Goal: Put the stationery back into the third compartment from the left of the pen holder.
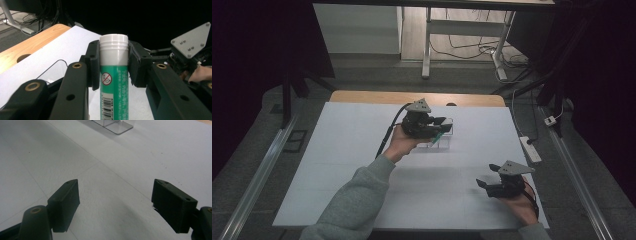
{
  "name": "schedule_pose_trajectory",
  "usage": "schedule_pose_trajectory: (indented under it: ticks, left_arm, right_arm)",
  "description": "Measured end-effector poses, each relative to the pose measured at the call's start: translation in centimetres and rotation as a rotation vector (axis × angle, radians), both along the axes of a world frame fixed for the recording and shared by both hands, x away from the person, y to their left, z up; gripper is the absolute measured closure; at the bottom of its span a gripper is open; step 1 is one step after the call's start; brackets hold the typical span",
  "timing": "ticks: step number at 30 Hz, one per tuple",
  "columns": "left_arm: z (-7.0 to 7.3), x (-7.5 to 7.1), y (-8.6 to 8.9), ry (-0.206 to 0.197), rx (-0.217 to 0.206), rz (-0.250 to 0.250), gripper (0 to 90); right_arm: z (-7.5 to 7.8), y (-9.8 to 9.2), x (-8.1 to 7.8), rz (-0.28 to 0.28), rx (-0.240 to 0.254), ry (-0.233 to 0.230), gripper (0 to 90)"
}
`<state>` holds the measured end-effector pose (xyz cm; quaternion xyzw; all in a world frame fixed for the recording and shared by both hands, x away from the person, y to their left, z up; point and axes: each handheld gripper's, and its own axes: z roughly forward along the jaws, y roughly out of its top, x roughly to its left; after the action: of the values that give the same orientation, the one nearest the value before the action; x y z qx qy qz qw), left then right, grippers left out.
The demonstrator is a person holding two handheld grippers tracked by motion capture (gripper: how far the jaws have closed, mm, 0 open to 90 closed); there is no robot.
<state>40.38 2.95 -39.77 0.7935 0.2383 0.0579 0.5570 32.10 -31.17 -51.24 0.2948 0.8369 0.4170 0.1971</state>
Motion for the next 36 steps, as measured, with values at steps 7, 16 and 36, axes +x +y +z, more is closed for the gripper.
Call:
schedule_pose_trajectory:
  ticks: [7,16,36]
  left_arm:
    - [0.3,0.6,-0.5,-0.012,-0.005,0.013,64.7]
    - [0.3,1.9,-0.5,-0.013,-0.018,0.059,64.7]
    - [-1.2,6.2,-2.6,0.015,0.022,0.124,64.6]
  right_arm:
    - [0.0,0.0,0.0,-0.003,0.004,-0.002,21.7]
    - [0.0,0.0,0.0,-0.006,0.005,0.0,21.8]
    - [0.0,-0.2,0.1,-0.004,0.008,0.005,21.9]
